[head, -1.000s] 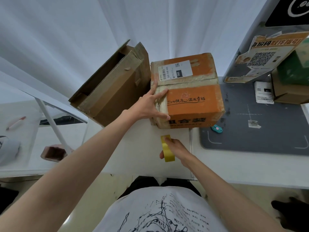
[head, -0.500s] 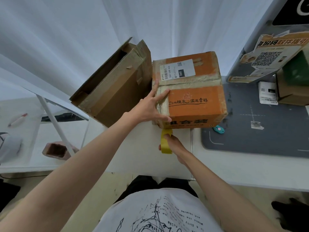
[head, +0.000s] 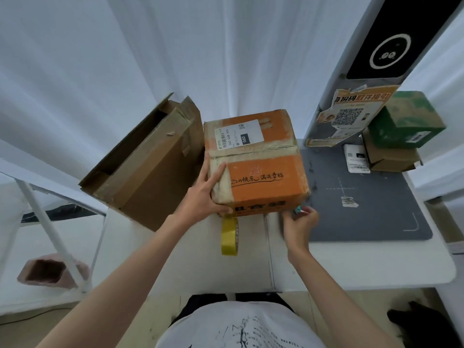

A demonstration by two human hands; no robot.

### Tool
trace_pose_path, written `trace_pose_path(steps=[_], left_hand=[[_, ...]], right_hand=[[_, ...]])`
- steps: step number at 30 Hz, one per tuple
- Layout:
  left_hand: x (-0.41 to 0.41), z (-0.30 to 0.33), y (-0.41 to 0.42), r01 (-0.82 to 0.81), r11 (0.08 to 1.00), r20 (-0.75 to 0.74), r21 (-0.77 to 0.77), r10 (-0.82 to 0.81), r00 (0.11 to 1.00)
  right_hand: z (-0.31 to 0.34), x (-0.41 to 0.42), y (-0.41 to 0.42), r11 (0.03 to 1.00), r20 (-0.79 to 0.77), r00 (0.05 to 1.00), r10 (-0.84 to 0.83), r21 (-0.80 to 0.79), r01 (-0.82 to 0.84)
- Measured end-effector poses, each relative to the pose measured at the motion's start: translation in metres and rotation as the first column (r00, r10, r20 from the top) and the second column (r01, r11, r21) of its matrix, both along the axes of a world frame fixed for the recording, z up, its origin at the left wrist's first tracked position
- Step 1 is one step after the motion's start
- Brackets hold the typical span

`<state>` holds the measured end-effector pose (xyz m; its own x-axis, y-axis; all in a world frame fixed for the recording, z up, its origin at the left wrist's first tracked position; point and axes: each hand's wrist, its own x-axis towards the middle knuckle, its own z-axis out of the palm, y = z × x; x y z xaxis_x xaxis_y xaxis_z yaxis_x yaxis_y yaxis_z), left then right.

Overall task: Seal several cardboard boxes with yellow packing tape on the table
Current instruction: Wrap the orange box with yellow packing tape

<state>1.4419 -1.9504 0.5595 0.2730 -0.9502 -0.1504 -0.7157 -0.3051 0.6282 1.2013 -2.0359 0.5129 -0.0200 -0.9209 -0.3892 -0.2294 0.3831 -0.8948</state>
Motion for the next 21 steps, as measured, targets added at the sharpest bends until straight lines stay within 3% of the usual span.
trace_pose_path(steps=[2,4,8,13,21], left_hand=[[-0.003,-0.006,0.001,-0.088,0.994,-0.102,-0.063,0.081,0.992],[-0.005,-0.01,0.002,-0.181,0.978,-0.243,-0.106,0.151,0.958],[-0.014,-0.008,0.007,-0.301,0.954,-0.441,0.005,0.273,0.855],[-0.019,0.006,0.004,-0.304,0.952,-0.462,-0.024,0.259,0.848],[-0.017,0.061,-0.003,-0.335,0.937,-0.346,-0.095,0.284,0.894]], right_hand=[[0.012,-0.003,-0.014,0.998,-0.022,1.0,-0.001,-0.067,0.0],[0.02,-0.003,-0.027,0.991,-0.054,0.993,0.106,-0.082,-0.11],[0.035,0.0,-0.041,0.968,-0.013,0.968,0.249,-0.007,-0.249],[0.052,-0.008,-0.047,0.963,-0.038,0.964,0.264,-0.046,-0.266],[0.101,-0.011,-0.055,0.942,-0.153,0.963,0.22,-0.221,-0.251]])
